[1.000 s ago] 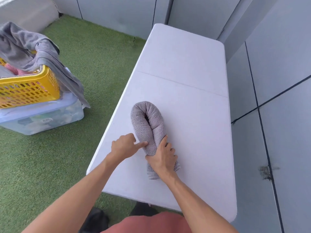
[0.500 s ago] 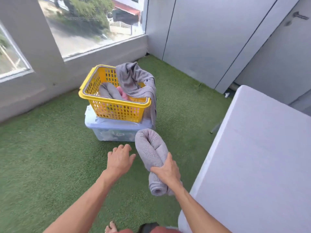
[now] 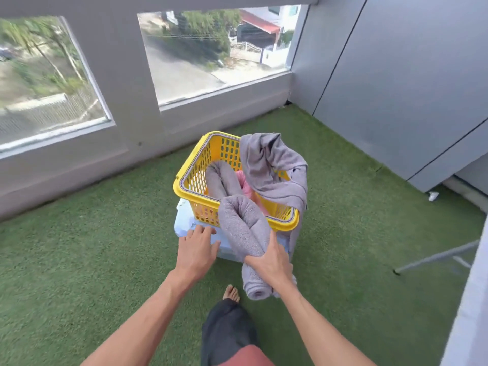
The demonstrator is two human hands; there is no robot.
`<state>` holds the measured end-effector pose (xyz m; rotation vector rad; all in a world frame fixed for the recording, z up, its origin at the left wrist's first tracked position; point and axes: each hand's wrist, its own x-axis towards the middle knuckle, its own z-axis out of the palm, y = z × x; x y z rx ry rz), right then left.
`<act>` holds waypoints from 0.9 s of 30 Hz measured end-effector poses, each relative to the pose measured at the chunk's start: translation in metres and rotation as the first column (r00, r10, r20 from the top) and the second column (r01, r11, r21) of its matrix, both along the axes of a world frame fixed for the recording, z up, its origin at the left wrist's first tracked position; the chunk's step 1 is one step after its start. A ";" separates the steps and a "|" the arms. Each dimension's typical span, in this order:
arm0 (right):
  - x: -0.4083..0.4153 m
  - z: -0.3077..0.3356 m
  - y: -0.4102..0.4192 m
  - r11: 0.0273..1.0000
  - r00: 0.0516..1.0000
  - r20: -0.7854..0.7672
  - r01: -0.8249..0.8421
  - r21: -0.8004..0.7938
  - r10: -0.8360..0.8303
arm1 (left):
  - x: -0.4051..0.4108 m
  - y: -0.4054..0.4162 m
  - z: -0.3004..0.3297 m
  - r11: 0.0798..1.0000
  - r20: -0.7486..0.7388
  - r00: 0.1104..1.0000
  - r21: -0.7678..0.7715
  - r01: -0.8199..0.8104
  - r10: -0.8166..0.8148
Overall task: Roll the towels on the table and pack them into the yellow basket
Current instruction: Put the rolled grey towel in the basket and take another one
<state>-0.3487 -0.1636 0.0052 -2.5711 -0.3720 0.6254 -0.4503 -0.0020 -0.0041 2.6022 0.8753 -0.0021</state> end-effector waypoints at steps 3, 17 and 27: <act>0.063 -0.005 0.050 0.993 0.995 0.013 -0.101 -0.056 0.102 | 0.050 0.045 -0.006 0.999 0.007 0.999 -0.016 -0.047 0.047; 0.242 -0.079 0.215 0.725 0.778 0.012 -0.580 -0.373 0.628 | 0.175 0.218 -0.091 0.994 -0.076 0.997 0.098 0.040 -0.033; 0.272 -0.174 0.241 0.668 0.809 -0.221 -0.577 -0.470 0.544 | 0.211 0.277 -0.158 0.978 -0.147 0.981 0.145 0.148 -0.127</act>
